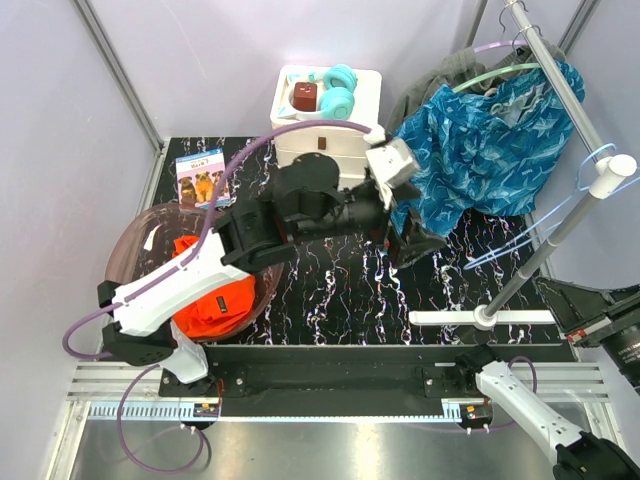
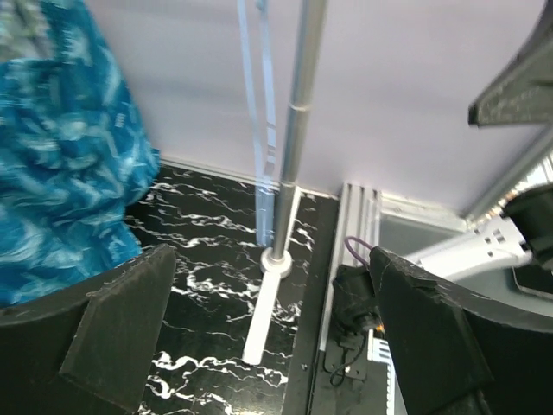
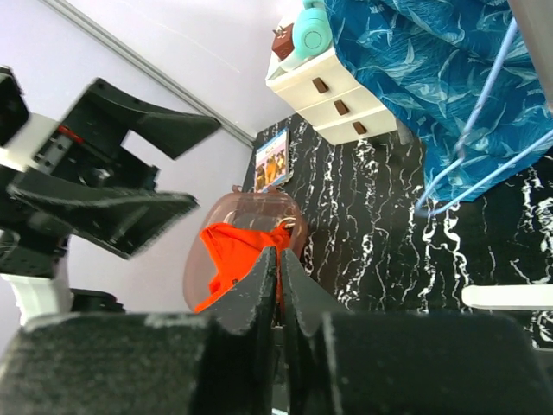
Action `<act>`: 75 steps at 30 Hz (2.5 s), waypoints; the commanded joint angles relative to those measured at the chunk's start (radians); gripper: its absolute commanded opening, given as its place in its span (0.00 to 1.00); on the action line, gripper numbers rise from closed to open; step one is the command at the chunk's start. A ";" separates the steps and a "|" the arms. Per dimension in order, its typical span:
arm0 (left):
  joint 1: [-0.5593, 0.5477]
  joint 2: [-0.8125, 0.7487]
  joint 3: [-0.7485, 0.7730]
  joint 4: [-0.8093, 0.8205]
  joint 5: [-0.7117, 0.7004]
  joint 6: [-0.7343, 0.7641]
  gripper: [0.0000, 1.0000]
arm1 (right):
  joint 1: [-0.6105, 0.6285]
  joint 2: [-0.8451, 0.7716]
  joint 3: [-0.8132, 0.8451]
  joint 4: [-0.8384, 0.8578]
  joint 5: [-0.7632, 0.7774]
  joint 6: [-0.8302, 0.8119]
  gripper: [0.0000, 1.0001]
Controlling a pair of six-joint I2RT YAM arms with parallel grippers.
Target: Remove the shorts from the hanger
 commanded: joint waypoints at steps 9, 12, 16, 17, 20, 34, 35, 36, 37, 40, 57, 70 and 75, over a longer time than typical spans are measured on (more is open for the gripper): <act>0.256 0.039 0.004 0.251 -0.181 -0.115 0.99 | 0.002 0.070 -0.008 -0.023 -0.022 -0.089 0.77; 0.296 0.134 0.105 0.276 -0.172 -0.084 0.99 | 0.002 0.081 -0.010 -0.018 -0.041 -0.083 0.82; 0.327 0.266 0.249 0.311 -0.115 -0.043 0.99 | 0.002 0.109 0.035 -0.033 -0.061 -0.075 0.84; 0.330 0.311 0.269 0.326 -0.103 -0.014 0.98 | 0.002 0.113 0.047 -0.038 -0.065 -0.072 0.85; 0.337 0.384 0.323 0.369 -0.089 0.046 0.94 | 0.002 0.121 0.068 -0.064 -0.074 -0.055 0.85; 0.370 0.600 0.420 0.573 -0.090 0.163 0.85 | 0.002 0.190 0.246 -0.237 -0.084 -0.053 0.89; 0.374 0.609 0.426 0.591 -0.090 0.161 0.84 | 0.002 0.197 0.254 -0.252 -0.090 -0.058 0.89; 0.376 0.617 0.432 0.598 -0.090 0.160 0.83 | 0.002 0.199 0.259 -0.252 -0.094 -0.067 0.89; 0.379 0.635 0.438 0.602 -0.083 0.154 0.83 | 0.002 0.198 0.259 -0.252 -0.099 -0.069 0.89; 0.380 0.669 0.467 0.609 -0.057 0.132 0.77 | 0.004 0.193 0.260 -0.252 -0.105 -0.070 0.90; 0.360 0.737 0.512 0.658 0.072 0.011 0.02 | 0.002 0.225 0.295 -0.252 -0.123 -0.077 0.91; 0.347 0.611 0.507 0.629 0.226 -0.193 0.00 | 0.002 0.224 0.289 -0.245 -0.087 -0.060 0.93; 0.347 0.519 0.483 0.622 0.252 -0.271 0.00 | 0.002 0.225 0.294 -0.233 -0.100 -0.064 0.94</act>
